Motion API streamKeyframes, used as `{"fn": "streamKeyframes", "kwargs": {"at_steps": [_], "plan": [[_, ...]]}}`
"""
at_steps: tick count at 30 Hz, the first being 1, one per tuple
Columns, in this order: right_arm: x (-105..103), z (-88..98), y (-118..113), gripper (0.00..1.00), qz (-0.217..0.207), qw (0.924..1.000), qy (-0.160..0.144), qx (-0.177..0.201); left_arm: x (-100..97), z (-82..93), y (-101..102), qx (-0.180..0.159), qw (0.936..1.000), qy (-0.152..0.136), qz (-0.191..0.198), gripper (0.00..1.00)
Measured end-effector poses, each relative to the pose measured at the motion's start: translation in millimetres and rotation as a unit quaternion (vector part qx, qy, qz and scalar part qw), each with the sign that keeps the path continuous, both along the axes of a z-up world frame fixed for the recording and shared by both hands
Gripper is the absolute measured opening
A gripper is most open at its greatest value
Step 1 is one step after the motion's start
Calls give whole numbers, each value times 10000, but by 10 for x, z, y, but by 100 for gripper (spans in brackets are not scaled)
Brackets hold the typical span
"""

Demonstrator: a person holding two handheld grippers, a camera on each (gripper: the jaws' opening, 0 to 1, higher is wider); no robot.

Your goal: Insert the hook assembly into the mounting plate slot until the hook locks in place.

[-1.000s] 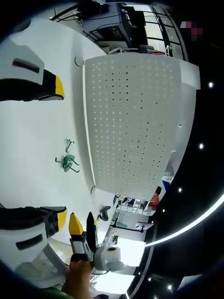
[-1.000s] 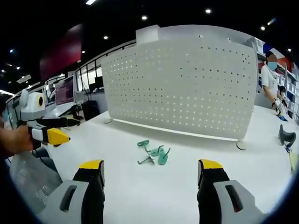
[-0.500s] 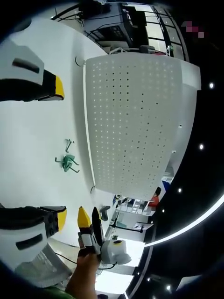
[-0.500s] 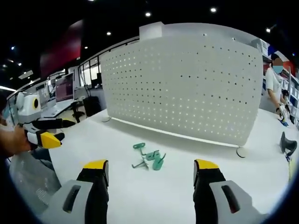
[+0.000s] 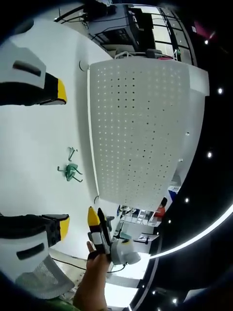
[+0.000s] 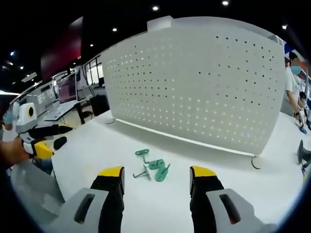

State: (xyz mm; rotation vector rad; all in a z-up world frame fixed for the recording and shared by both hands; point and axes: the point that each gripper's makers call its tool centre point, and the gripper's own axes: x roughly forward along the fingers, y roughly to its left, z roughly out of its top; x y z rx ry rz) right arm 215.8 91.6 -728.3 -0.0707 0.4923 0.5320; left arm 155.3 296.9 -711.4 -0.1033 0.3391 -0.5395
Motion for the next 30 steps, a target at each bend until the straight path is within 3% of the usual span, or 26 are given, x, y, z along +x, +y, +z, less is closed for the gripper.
{"fn": "streamKeyframes", "kwargs": {"at_steps": [14, 30], "plan": [[335, -249, 15, 40, 78, 9988, 482, -59, 11, -10, 34, -16, 10000, 23, 56, 95], [503, -583, 36, 31, 203, 9946, 993, -229, 32, -38, 74, -10, 9999, 81, 139, 94]]}}
